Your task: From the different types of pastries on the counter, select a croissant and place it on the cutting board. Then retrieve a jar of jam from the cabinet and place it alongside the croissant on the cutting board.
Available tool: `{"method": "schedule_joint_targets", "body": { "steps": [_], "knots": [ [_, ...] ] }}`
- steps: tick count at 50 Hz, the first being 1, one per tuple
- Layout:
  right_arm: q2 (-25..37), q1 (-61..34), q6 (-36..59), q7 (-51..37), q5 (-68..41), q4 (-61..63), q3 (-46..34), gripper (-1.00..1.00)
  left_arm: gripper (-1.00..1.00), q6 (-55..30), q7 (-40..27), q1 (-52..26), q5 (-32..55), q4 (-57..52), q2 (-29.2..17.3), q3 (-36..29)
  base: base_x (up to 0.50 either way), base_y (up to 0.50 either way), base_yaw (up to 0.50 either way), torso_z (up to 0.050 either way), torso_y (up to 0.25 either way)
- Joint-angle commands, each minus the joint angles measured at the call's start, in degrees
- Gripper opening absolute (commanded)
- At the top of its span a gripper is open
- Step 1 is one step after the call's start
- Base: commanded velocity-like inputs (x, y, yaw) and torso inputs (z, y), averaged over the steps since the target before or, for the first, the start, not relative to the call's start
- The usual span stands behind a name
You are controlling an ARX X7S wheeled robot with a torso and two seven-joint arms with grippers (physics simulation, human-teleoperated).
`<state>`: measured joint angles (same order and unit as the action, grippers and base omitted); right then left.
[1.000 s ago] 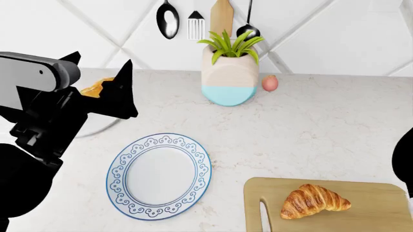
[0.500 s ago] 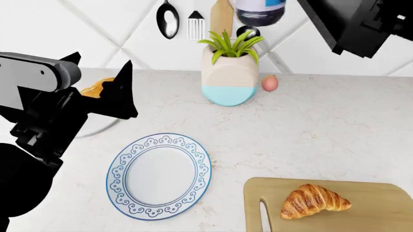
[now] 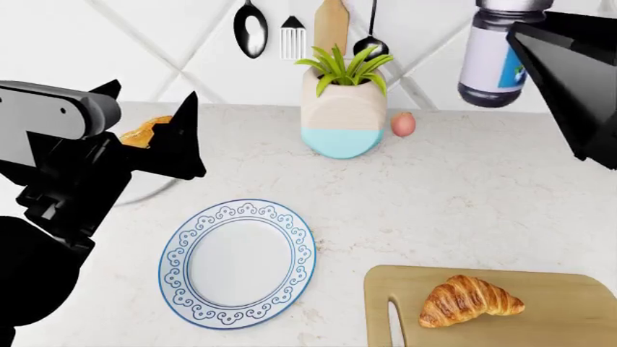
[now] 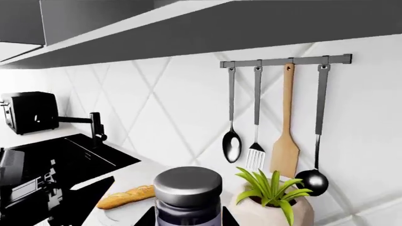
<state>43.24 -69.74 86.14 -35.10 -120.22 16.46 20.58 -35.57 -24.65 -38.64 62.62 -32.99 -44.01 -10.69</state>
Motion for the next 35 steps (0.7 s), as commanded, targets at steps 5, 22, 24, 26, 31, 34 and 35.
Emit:
{"method": "schedule_joint_targets", "body": {
  "steps": [5, 22, 24, 26, 31, 34, 35],
  "knots": [
    [6.1, 12.7, 1.1, 0.6, -0.3, 6.2, 14.5, -1.0, 1.0, 0.1, -0.2, -0.1, 0.2, -0.2, 0.0, 0.0, 0.0, 0.0, 0.0, 0.0, 0.002],
    [9.8, 30.1, 3.4, 7.6, 2.8, 13.2, 34.0, -1.0, 1.0, 0.1, -0.4, -0.1, 0.4, -0.3, -0.3, 0.1, 0.0, 0.0, 0.0, 0.0, 0.0],
    [9.9, 32.9, 3.6, 11.2, 5.5, 14.7, 37.2, -1.0, 1.0, 0.0, -0.3, -0.2, 0.3, -0.3, -0.2, -0.1, 0.0, 0.0, 0.0, 0.0, 0.005],
    [9.6, 35.6, 3.5, 14.8, 8.4, 16.1, 39.9, -1.0, 1.0, -0.1, -0.3, -0.4, 0.3, -0.1, 0.0, -0.3, 0.0, 0.0, 0.0, 0.0, 0.0],
    [7.3, 41.5, 3.3, 24.5, 16.3, 20.3, 45.7, -1.0, 1.0, -0.3, -0.4, -0.8, 0.2, -0.1, 0.1, -0.6, 0.0, 0.0, 0.0, 0.0, 0.0],
    [6.1, 44.6, 3.2, 29.9, 20.2, 21.7, 48.8, -1.0, 1.0, -0.3, -0.4, -0.7, 0.2, -0.1, 0.1, -0.7, 0.0, 0.0, 0.0, 0.0, 0.0],
    [5.7, 45.8, 3.2, 31.7, 21.7, 22.3, 49.8, -1.0, 1.0, -0.2, -0.4, -0.7, 0.2, -0.1, 0.1, -0.7, 0.0, 0.0, 0.0, 0.0, 0.0]
  ]
}}
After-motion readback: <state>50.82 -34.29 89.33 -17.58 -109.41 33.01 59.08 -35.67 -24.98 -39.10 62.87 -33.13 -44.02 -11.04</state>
